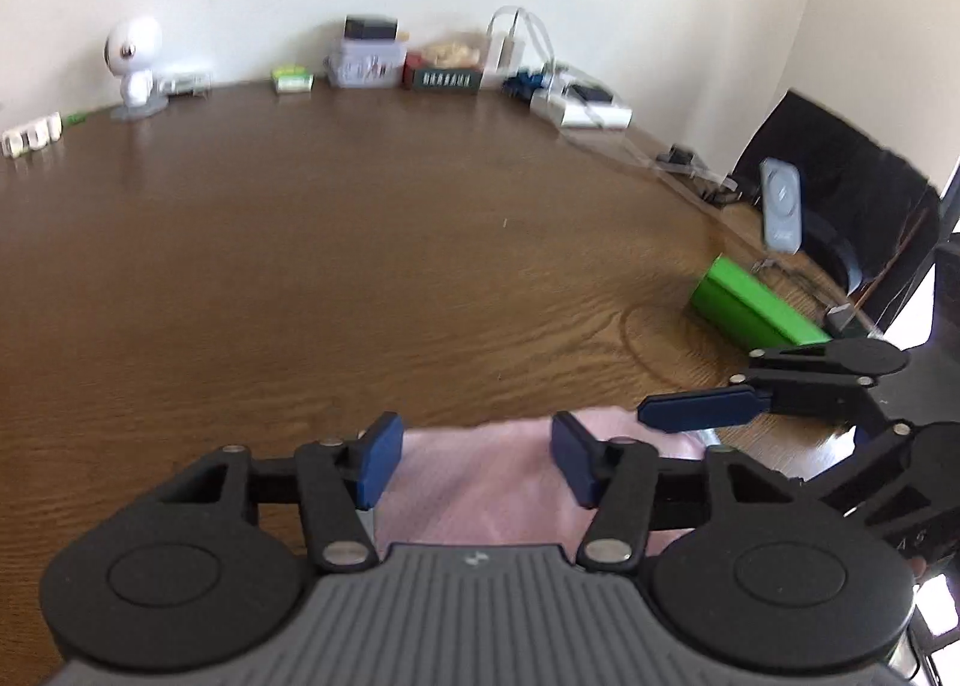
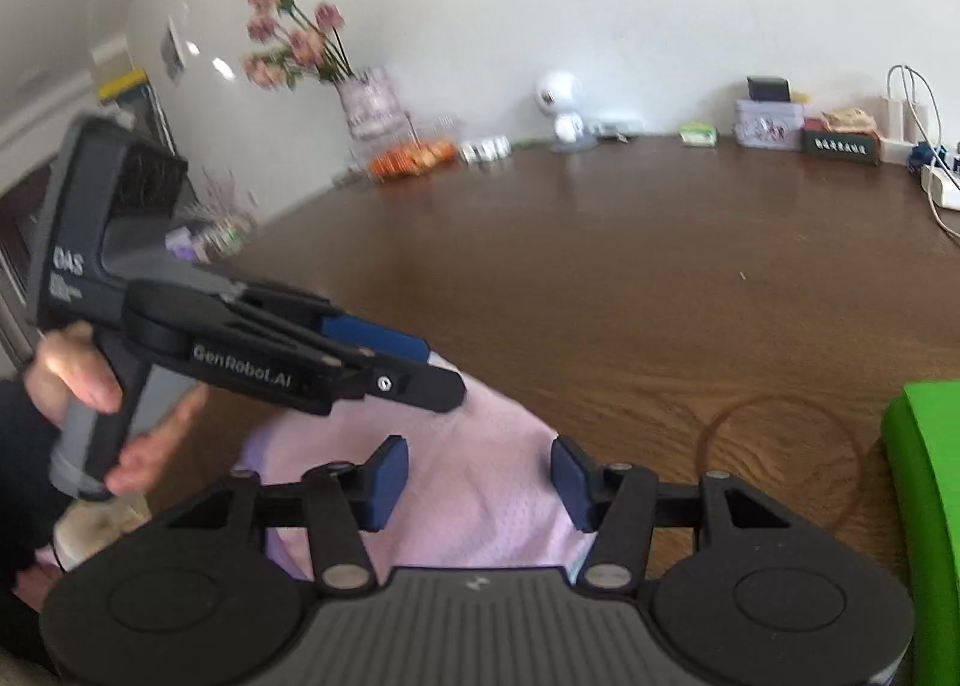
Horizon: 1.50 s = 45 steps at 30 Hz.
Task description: Fold clothes
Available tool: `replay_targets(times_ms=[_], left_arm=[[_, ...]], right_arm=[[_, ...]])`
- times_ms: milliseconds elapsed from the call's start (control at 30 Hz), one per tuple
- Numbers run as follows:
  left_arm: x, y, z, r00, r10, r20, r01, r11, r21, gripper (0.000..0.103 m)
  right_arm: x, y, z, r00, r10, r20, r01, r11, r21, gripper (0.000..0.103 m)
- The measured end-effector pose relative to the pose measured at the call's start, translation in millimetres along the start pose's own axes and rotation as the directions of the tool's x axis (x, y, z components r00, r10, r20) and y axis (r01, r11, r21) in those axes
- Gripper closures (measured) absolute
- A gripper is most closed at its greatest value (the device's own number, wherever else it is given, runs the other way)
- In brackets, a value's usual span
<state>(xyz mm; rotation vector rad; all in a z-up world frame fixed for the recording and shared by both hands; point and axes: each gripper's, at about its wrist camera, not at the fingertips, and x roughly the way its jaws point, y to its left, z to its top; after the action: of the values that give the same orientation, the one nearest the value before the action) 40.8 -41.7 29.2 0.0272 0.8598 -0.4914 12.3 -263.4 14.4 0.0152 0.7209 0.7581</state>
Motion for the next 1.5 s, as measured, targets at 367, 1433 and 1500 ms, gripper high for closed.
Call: replay_targets(times_ms=[367,1433,1500], left_arm=[[-15.6,5.2,-25.4,0.999,0.039,0.033,-0.038,0.999,-0.039,0.054],[-75.1,-26.6,-101.0,0.995,0.045,0.089,-0.038,0.996,-0.084,0.081],[-69.6,-23.8,-94.3,0.995,0.045,0.088,-0.038,0.996,-0.085,0.083]], right_arm=[[-13.6,-3.4,-10.5,0.997,0.018,0.081,-0.025,0.996,0.089,0.047],[-42.1,79.7,-50.3,0.996,-0.084,0.023,0.087,0.980,-0.179,0.070],[-38.6,77.7,-45.3,0.996,-0.085,0.014,0.086,0.979,-0.184,0.078]])
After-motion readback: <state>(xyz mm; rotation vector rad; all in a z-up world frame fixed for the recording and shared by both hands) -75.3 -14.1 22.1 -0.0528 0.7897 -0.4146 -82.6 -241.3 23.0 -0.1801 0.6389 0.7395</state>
